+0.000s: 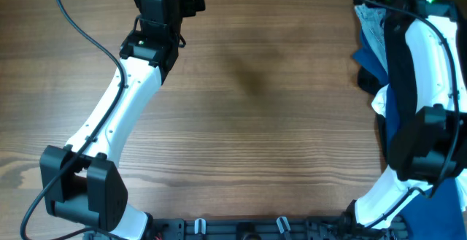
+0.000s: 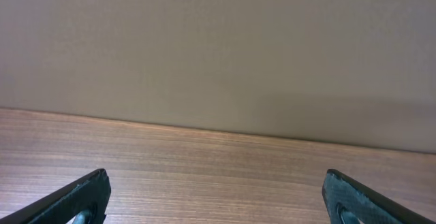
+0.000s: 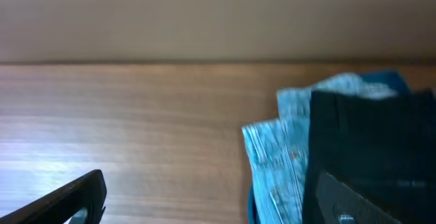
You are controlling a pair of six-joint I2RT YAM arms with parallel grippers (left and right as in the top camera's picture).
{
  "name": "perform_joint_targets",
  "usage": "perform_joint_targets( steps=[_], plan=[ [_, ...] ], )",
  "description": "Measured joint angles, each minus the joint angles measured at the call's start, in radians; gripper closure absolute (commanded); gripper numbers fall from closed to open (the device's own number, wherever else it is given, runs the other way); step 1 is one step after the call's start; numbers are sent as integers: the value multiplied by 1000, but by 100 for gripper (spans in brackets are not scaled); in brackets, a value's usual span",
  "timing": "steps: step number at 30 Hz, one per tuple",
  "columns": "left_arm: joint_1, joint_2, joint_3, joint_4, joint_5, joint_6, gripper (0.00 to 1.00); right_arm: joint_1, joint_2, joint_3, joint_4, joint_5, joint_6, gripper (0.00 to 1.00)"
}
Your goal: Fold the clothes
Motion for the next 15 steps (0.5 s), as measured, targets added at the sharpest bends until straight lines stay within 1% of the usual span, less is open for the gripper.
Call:
perform_joint_targets(
  steps=[3, 7, 11, 15],
  plan=[
    [0, 0, 0, -1, 0, 0, 0, -2, 18, 0, -66, 76, 2, 0],
    [0, 0, 0, -14, 1, 0, 0, -2, 20, 0, -87, 180, 16, 0],
    [0, 0, 0, -28, 2, 0, 0, -14, 20, 0, -106, 307, 52, 0],
    [0, 0, 0, -36, 4, 0, 0, -38, 20, 1, -179, 442, 115, 0]
  ],
)
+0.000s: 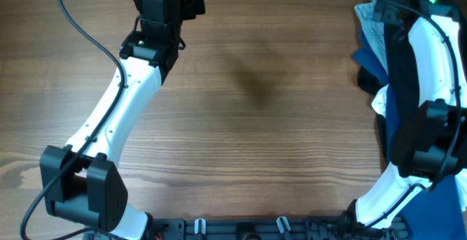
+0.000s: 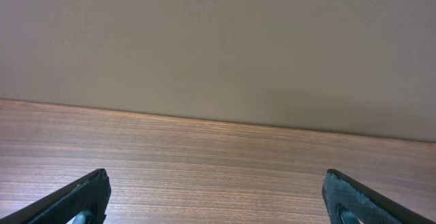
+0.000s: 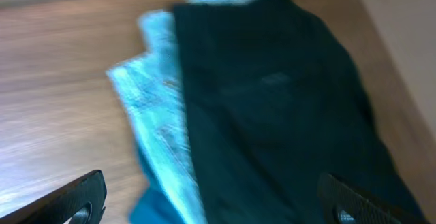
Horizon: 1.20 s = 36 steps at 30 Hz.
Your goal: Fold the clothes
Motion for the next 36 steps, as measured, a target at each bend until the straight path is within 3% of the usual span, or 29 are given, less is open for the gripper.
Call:
perform_joint_targets(
  steps=[7, 19, 32, 36],
  plan=[
    [0, 0, 0, -16, 0, -4, 0, -19, 0, 0, -164, 95, 1, 0],
    [0, 4, 0, -32, 0, -23, 0, -21, 0, 0, -236, 120, -11, 0],
    [0, 24, 0, -25, 0, -23, 0, -40, 0, 2, -527, 15, 95, 0],
    [0, 24, 0, -24, 0, -23, 0, -40, 0, 1, -387, -36, 67, 0]
  ],
)
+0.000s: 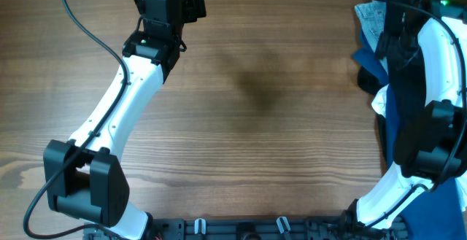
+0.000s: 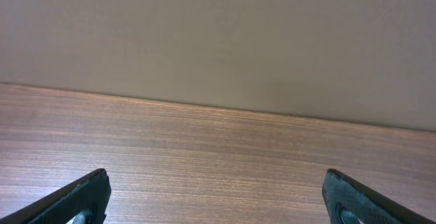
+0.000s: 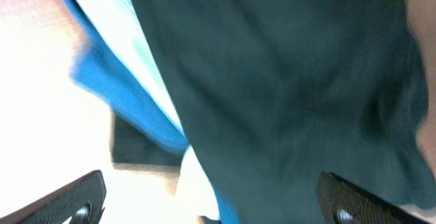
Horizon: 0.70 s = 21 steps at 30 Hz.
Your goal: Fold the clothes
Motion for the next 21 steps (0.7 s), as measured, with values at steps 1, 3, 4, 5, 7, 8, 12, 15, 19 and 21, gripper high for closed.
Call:
perform_joint_targets(
  steps=[1, 3, 4, 5, 7, 8, 12, 15, 19, 21],
  plan=[
    [0, 0, 0, 2, 0, 0, 0, 0, 0, 0, 59, -5, -19, 0],
    [0, 0, 0, 0, 0, 0, 0, 0, 0, 0, 145, -13, -45, 0],
    [0, 0, 0, -1, 0, 0, 0, 0, 0, 0, 180, -17, -53, 0],
    [0, 0, 0, -1, 0, 0, 0, 0, 0, 0, 219, -20, -62, 0],
    [0, 0, 0, -1, 0, 0, 0, 0, 0, 0, 259, -25, -73, 0],
    [0, 0, 0, -1, 0, 0, 0, 0, 0, 0, 255, -28, -75, 0],
    [0, 0, 0, 8, 0, 0, 0, 0, 0, 0, 232, -28, -94, 0],
    [0, 0, 0, 15, 0, 0, 0, 0, 0, 0, 232, -41, -111, 0],
    [0, 0, 0, 15, 16, 0, 0, 0, 0, 0, 230, -92, -174, 0],
    [0, 0, 0, 15, 27, 0, 0, 0, 0, 0, 230, -113, -179, 0]
  ],
)
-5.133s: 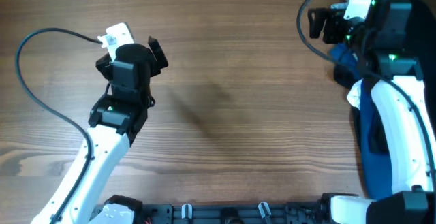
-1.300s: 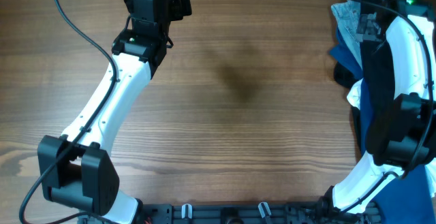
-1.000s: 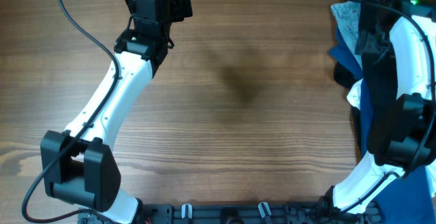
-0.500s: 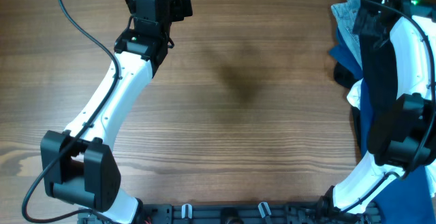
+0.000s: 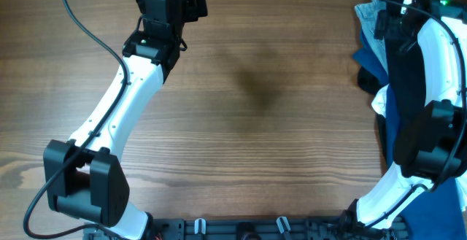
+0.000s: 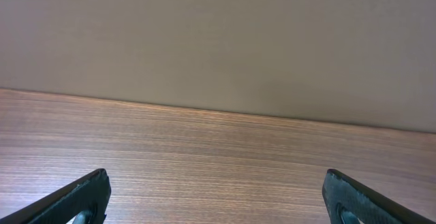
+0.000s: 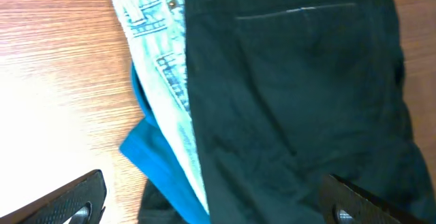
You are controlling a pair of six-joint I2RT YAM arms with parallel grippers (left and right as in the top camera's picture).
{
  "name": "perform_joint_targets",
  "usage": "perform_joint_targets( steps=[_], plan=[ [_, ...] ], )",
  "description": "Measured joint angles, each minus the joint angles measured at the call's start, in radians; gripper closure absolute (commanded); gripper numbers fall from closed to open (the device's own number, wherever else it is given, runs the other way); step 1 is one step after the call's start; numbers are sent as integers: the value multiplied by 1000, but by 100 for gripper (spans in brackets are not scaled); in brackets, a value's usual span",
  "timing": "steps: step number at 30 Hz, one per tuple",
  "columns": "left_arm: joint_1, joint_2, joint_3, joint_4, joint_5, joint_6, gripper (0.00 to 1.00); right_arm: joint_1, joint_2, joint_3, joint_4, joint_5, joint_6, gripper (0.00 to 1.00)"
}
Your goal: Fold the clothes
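Observation:
A heap of clothes lies at the table's far right edge: a dark green garment [image 7: 300, 94] on top, light blue jeans [image 7: 160, 67] and a bright blue piece [image 7: 160, 163] under it. The overhead view shows the pile [image 5: 370, 47] beside my right arm. My right gripper [image 7: 218, 200] hangs open above the pile, touching nothing. At the far left my left gripper [image 6: 218, 197] is open over bare wood, near the table's back edge.
The wooden table [image 5: 255, 123] spreads between the arms. A plain beige wall [image 6: 218, 40] rises behind the back edge. More blue and white cloth [image 5: 381, 105] shows beside the right arm's lower links. Cables trail from both arms.
My right gripper has pulled back from the clothes: the pile filled its view up close, and now the jeans' edge, the blue piece and bare wood show too. The left arm is unmoved.
My right gripper first looked across the table at the pile's edge, then stood over the dark garment, then sat close over the cloth, and now hangs a little higher. It stayed open throughout. My left gripper stayed open near the back edge, shifting only slightly.

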Motion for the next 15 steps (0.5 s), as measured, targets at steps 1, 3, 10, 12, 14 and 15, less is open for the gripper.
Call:
perform_joint_targets(
  steps=[1, 3, 10, 12, 14, 15],
  plan=[
    [0, 0, 0, 0, 3, 0, 0, 0, 0, 0, -2, -5, -2, 0],
    [-1, 0, 0, -10, 6, 0, 0, -2, 0, 0, -43, -4, 3, 0],
    [-25, 5, 0, -16, 11, 0, 0, -75, 42, -134, -112, 7, 164, 0],
    [-26, 5, 0, -19, 14, 0, 0, -130, 69, -214, -139, 8, 246, 0],
    [-26, 6, 0, -20, 14, 0, 0, -155, 71, -238, -153, 9, 285, 0],
    [-26, 6, 0, -21, 14, 0, 0, -166, 71, -241, -159, 10, 301, 0]
  ],
)
